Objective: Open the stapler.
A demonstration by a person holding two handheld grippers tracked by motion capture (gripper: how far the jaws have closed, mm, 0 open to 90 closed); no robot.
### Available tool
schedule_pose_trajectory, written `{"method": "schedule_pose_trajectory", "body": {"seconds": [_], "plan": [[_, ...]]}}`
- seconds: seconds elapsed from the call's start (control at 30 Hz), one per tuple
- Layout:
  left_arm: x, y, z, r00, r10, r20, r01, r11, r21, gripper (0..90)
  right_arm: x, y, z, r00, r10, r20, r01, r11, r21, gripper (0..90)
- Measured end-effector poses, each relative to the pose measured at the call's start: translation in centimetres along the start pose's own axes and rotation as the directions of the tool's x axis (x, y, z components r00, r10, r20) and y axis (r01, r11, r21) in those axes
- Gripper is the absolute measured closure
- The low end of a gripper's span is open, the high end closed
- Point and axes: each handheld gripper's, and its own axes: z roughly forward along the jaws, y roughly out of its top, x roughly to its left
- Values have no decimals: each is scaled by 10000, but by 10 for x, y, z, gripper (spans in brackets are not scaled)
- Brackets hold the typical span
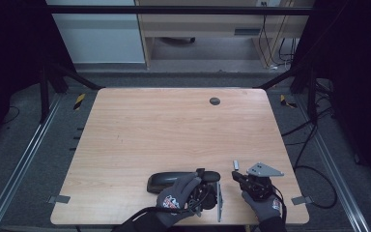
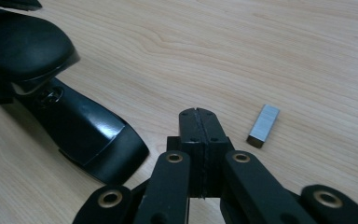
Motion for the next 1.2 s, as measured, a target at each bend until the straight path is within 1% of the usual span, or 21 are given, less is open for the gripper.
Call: {"method": "schedule_pose_trajectory", "body": {"seconds": [0.03, 0.3, 0.4, 0.47, 0.53, 0.57, 0.63, 0.7, 0.73, 0.83, 0.87, 1.03, 1.2], "plan": [[0, 0, 0, 10000, 5, 12, -5, 10000, 0, 524, 1, 0, 1, 10000, 58, -58, -58, 10000, 35, 900], [0, 0, 0, 10000, 47, 10, -47, 10000, 3, 542, 10, -2, 8, 9984, 20, -572, -11, 9999, 160, 900], [-1, 0, -1, 10000, 88, -36, -88, 9999, 51, 544, 14, -3, 12, 9975, -94, -699, 110, 9997, 227, 900], [-2, 1, -1, 9999, 126, -63, -125, 9999, 100, 547, 17, -4, 13, 9966, -51, -828, 79, 9994, 329, 900], [-2, 1, -1, 9999, 112, -99, -111, 9999, 90, 548, 19, -4, 16, 9951, -167, -972, 201, 9992, 344, 900], [-3, 1, -1, 9999, 91, -51, -90, 9999, 105, 548, 21, -4, 17, 9946, -169, -1019, 210, 9990, 394, 900], [-2, 1, 0, 9998, 183, -47, -183, 9998, 23, 549, 23, -5, 19, 9938, -306, -1071, 344, 9988, 342, 900], [-4, 0, 0, 9999, 113, 12, -113, 9999, 62, 550, 25, -5, 21, 9926, -279, -1179, 330, 9986, 415, 900], [-4, 0, 0, 9999, 139, -101, -138, 9999, 64, 551, 27, -5, 22, 9921, -228, -1231, 291, 9983, 502, 900], [-4, 0, 0, 9998, 113, -149, -113, 9999, 33, 552, 28, -6, 25, 9899, -294, -1386, 375, 9977, 560, 900], [-4, 0, 0, 9998, 112, -162, -112, 9999, 32, 552, 29, -6, 25, 9893, -239, -1441, 323, 9979, 562, 900], [-5, 0, 0, 9997, 118, -197, -118, 9999, 36, 553, 29, -7, 28, 9881, -233, -1523, 326, 9977, 586, 900], [-5, 0, -1, 9997, 146, -191, -144, 9999, 83, 555, 30, -8, 29, 9871, -114, -1600, 212, 9980, 595, 900]]}}
